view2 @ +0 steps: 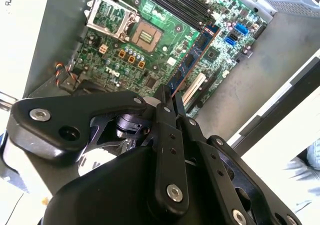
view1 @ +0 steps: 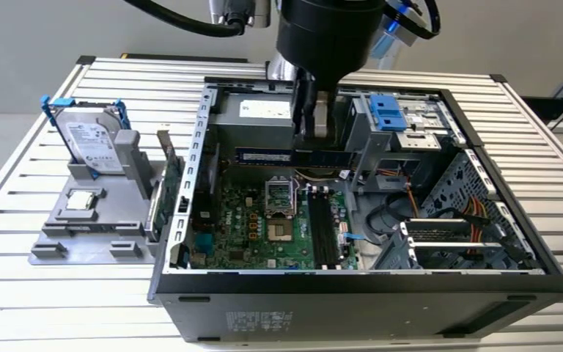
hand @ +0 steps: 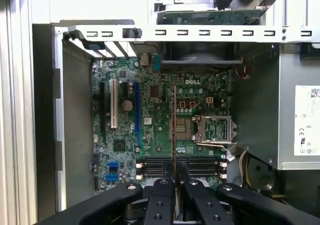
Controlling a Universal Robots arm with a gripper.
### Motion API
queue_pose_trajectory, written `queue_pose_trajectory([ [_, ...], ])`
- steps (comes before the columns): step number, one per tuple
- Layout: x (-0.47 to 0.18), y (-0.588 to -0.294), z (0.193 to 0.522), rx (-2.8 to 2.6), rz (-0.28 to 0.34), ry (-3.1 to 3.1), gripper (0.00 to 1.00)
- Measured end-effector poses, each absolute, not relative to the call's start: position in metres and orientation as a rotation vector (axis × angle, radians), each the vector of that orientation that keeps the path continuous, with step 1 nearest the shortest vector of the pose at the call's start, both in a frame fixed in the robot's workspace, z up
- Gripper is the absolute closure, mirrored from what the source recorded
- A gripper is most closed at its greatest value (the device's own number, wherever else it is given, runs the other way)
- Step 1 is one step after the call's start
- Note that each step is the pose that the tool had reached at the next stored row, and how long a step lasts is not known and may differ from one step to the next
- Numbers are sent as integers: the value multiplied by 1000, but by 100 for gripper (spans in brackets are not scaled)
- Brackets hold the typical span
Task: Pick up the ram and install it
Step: 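Pick up the ram and move it above insertion slot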
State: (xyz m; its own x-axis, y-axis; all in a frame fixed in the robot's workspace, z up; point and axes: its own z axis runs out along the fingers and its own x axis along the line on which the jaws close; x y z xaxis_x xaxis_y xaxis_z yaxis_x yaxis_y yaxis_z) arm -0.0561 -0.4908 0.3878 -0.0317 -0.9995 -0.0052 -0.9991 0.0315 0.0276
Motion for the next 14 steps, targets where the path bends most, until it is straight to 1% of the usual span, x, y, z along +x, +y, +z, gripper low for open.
queue_pose_trajectory([
  [14,-45,-491,388,2175,-37,-2245,100],
])
